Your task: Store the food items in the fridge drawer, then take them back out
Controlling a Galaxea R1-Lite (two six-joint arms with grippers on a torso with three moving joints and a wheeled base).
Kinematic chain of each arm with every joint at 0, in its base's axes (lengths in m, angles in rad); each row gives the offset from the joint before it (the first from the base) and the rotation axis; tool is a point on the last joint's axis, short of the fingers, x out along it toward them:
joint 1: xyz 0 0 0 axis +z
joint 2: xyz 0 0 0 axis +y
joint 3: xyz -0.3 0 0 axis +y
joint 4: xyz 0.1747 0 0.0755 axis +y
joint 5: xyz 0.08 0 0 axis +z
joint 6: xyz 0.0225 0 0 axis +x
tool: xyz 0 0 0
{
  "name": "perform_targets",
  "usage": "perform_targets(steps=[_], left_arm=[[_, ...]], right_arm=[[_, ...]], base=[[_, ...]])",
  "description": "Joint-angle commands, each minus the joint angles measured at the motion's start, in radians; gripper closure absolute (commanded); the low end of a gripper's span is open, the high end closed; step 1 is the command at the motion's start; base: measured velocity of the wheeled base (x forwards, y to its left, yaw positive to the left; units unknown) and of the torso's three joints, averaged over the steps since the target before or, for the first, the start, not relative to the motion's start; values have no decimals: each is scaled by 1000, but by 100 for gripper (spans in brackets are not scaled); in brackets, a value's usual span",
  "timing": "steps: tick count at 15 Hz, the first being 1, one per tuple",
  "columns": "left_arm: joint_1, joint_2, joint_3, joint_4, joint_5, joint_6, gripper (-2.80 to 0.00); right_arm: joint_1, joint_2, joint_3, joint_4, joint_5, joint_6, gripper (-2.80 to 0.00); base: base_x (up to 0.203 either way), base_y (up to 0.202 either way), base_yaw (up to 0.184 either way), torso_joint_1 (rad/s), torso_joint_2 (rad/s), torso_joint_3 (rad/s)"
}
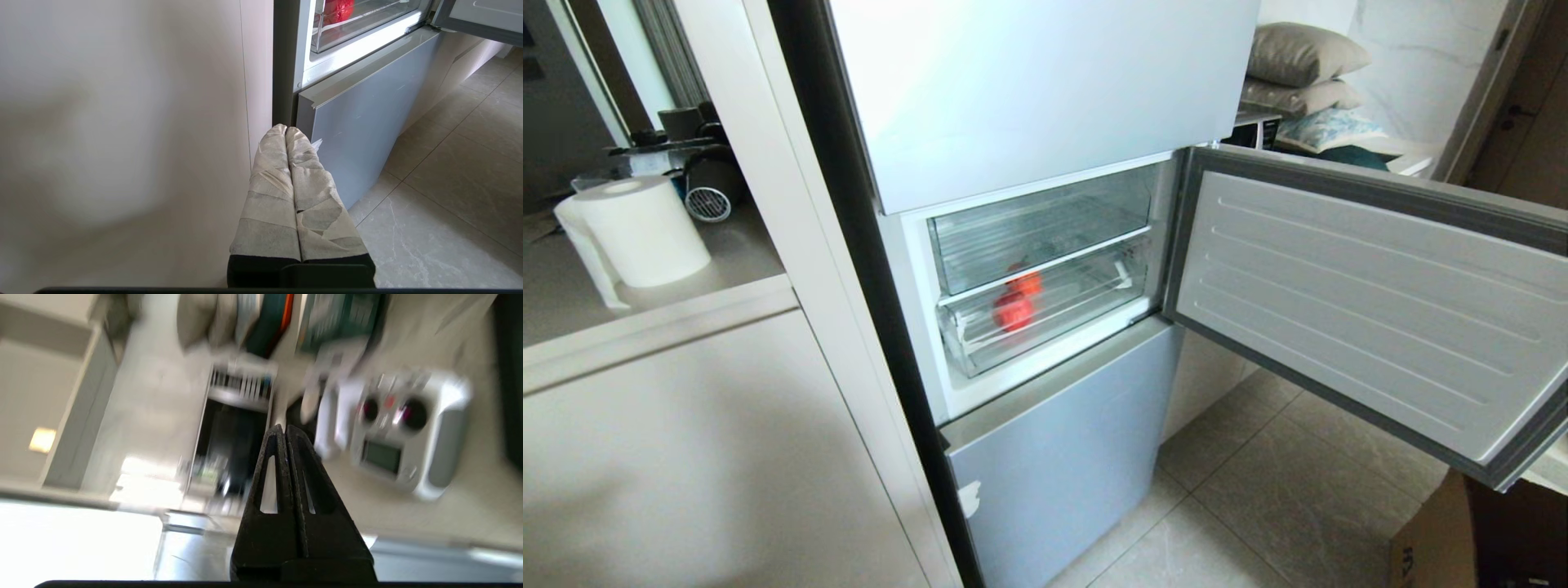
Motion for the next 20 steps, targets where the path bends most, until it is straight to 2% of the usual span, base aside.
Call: perform_targets(steps=[1, 2, 4, 7, 10, 14, 16, 17, 20], left_arm=[[0, 2, 0, 0, 0, 0, 0], [0, 2, 0, 0, 0, 0, 0], [0, 2, 0, 0, 0, 0, 0], [0, 2, 0, 0, 0, 0, 0], [0, 2, 0, 0, 0, 0, 0], [0, 2, 0, 0, 0, 0, 0], [0, 2, 0, 0, 0, 0, 0], [0, 2, 0, 0, 0, 0, 0], [0, 2, 0, 0, 2, 0, 0]], right_arm=[[71, 40, -23, 11, 22, 27, 0], [100, 43, -25, 12, 40, 33, 0], [123, 59, -39, 21, 145, 50, 0], [125, 16, -8, 35, 270, 143, 0], [122, -103, 135, 39, 303, 144, 0], [117, -395, 374, 34, 351, 132, 0], [117, -554, 434, 35, 365, 139, 0], [118, -630, 442, 35, 372, 158, 0], [122, -723, 344, 31, 378, 323, 0]], base=[[0, 0, 0, 0, 0, 0], [0, 0, 0, 0, 0, 0], [0, 0, 0, 0, 0, 0], [0, 0, 0, 0, 0, 0], [0, 0, 0, 0, 0, 0], [0, 0, 0, 0, 0, 0], [0, 0, 0, 0, 0, 0], [0, 0, 0, 0, 0, 0], [0, 0, 0, 0, 0, 0]])
